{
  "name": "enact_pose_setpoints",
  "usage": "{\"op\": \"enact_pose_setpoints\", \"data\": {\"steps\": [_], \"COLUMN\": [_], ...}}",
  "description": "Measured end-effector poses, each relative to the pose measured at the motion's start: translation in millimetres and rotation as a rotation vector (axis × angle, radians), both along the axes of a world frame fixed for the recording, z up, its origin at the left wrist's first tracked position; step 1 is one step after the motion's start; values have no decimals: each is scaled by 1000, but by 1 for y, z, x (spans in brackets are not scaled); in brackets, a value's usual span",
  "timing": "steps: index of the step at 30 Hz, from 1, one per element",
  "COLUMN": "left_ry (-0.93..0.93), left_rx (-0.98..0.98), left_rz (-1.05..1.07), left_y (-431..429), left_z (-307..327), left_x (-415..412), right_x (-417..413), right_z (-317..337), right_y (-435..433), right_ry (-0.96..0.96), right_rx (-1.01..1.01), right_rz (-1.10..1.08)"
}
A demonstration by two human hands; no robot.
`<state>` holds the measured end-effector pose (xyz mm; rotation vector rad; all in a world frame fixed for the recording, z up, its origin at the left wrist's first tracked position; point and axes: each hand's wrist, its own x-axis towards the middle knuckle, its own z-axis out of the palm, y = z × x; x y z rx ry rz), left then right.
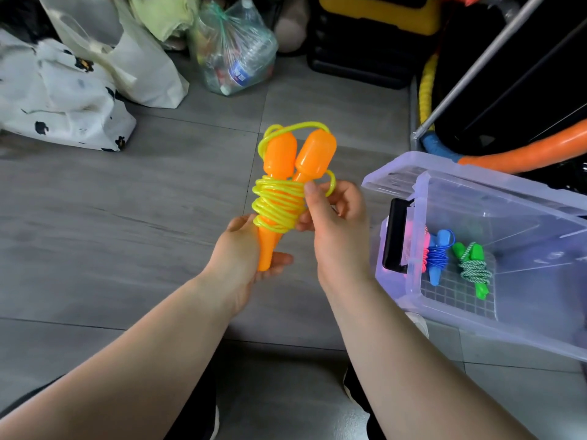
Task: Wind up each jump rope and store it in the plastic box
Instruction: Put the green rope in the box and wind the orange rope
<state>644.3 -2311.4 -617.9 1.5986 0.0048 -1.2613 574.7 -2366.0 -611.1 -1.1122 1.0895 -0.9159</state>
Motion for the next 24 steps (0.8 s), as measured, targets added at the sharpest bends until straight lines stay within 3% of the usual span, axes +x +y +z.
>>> {"op": "enact_pose_setpoints", "data": {"steps": [3,9,14,21,24], "left_ry": [-196,-43,-165,208,297], "left_rx": [-71,-389,-355,-410,-438], "left_rz": [-50,-107,-263,-82,-63], "left_y": [1,-1,5,3,3], "left_z": [-1,9,6,7,9], "left_x": [-1,6,10,22,24], "right_x": [-2,-7,-7,-15,-22], "right_z": [1,4,0,1,6], "right_y": [-1,-3,2,-3,-6], "right_ry": [16,34,184,219,162], "right_rx": [-10,-17,-178,-482,-441], "right_rz": [-12,-43,65,142,272]}}
